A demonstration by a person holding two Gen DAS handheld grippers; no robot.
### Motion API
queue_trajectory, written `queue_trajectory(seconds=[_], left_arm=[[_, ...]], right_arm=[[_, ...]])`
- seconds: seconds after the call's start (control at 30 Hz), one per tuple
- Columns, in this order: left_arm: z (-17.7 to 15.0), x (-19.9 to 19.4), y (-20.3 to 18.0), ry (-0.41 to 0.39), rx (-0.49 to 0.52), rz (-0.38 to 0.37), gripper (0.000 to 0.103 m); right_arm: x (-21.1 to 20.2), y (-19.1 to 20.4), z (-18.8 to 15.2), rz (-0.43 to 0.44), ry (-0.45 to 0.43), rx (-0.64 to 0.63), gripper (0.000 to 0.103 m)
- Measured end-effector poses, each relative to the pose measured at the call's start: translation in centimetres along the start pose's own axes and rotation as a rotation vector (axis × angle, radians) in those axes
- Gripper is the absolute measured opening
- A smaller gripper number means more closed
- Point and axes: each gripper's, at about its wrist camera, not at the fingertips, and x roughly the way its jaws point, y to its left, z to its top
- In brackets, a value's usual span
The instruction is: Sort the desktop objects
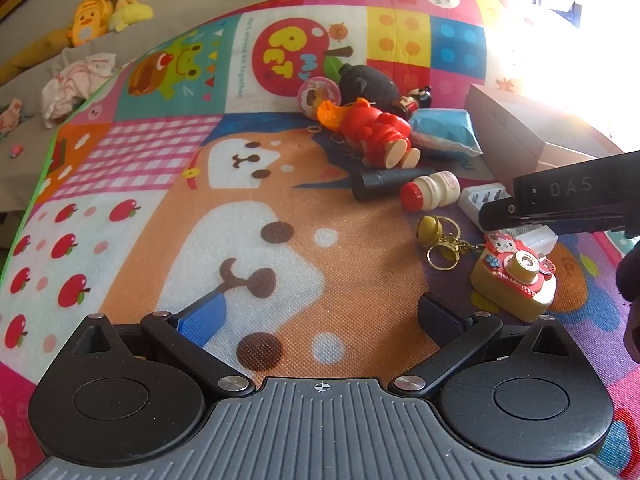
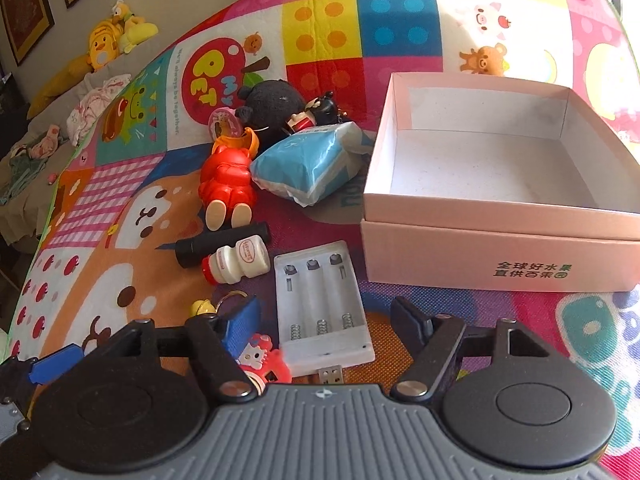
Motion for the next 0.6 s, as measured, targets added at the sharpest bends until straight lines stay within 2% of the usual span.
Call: queue_trajectory(seconds=[0.03,0.1,0.27,0.3,0.33,0.4,0.43,0.47,0.6], left_arm=[[0.0,0.0,0.0,0.000,0.000,0.000,0.103],[0.0,0.0,0.0,0.000,0.000,0.000,0.103],[0.0,0.0,-0.1,-0.001,0.001,0.001,0.103],[0.0,0.0,0.0,-0.001,0.001,0.001,0.103],[0.0,0.0,-0.1,-0.001,0.002,0.002,0.103],[0.0,0.0,0.0,-0.001,0.002,0.002,0.103],[-0.1,0.0,-0.1,-0.002,0.002,0.002,0.103],[-0.1,0.0,-0.1,-0.002,0.002,0.002,0.103],[0.0,0.2,0.0,0.001,0.003,0.001,0.103]], right_arm=[[0.2,0.3,0.1,0.004,0.010,-0.030,0.059],[-0.1,0.5,-0.1,0.005,0.025,-0.071,0.049],[-3.4,-1.9,-2.1,-0.010,0.030,-0.182,0.050],[-4.5,-2.3,-2.5,-0.028,0.004,-0.195,0.050],[-6.2,-3.0,-2.8,-0.037,-0.056,-0.213,0.050],[-9.3,-4.1,-2.5,-0.114,-0.189,-0.236,0.052],[-10.5,-5.2,-1.6,-0.190,-0.257,-0.209,0.057],[-10.8,-6.4,-0.5,-0.236,-0.286,-0.159,0.062],[-8.3,-12.1,3.5,-0.383,-0.280,0.086,0.063]])
